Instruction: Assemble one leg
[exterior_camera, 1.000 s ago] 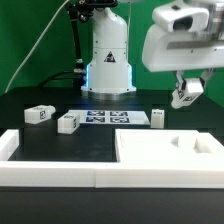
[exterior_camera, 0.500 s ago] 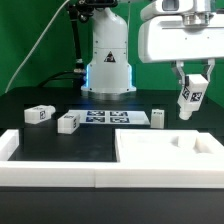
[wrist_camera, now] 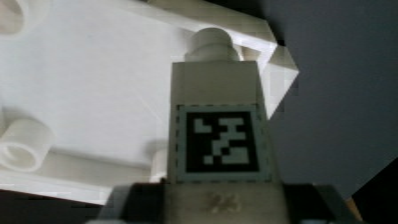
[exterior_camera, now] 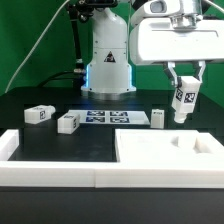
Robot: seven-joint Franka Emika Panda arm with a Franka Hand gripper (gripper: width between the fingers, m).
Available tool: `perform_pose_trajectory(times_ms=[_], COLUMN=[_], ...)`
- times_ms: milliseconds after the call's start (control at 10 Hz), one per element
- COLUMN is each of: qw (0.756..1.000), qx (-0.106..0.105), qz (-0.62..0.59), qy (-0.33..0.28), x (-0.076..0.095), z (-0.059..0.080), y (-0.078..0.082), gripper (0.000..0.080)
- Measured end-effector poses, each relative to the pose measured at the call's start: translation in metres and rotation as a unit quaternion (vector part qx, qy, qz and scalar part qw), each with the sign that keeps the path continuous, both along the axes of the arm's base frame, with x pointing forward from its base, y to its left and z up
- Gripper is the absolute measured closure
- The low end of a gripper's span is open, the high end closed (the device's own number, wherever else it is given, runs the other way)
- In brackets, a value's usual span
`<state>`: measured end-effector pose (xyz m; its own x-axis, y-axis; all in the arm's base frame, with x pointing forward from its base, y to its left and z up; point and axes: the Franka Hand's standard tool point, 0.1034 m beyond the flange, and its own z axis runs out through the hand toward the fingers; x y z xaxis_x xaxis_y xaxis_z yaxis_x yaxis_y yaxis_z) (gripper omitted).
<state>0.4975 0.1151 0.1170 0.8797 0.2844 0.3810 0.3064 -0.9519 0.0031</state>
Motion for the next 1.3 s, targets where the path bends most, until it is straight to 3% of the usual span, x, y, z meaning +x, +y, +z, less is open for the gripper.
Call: perform_pose_trajectory(times_ms=[100, 200, 500, 700, 1200, 1300], qw=[1.000, 1.000, 1.000, 1.000, 1.000, 1.000], qx=[0.000, 0.000, 0.005, 0.009, 0.008, 0.009], qz=[0.000, 0.004, 0.000, -0.003, -0.002, -0.001], qy=[0.000, -0.005, -0.011, -0.011, -0.008, -0.007], x=[0.000, 0.011, 0.060, 0.081, 0.080, 0.087], z=[0.000, 0.003, -0.001, -0.001, -0.003, 0.001], y=[0.000, 0.002, 0.001, 0.003, 0.004, 0.005], gripper=[0.0508, 0.0508, 0.0508, 0.0508, 0.0508, 0.0508])
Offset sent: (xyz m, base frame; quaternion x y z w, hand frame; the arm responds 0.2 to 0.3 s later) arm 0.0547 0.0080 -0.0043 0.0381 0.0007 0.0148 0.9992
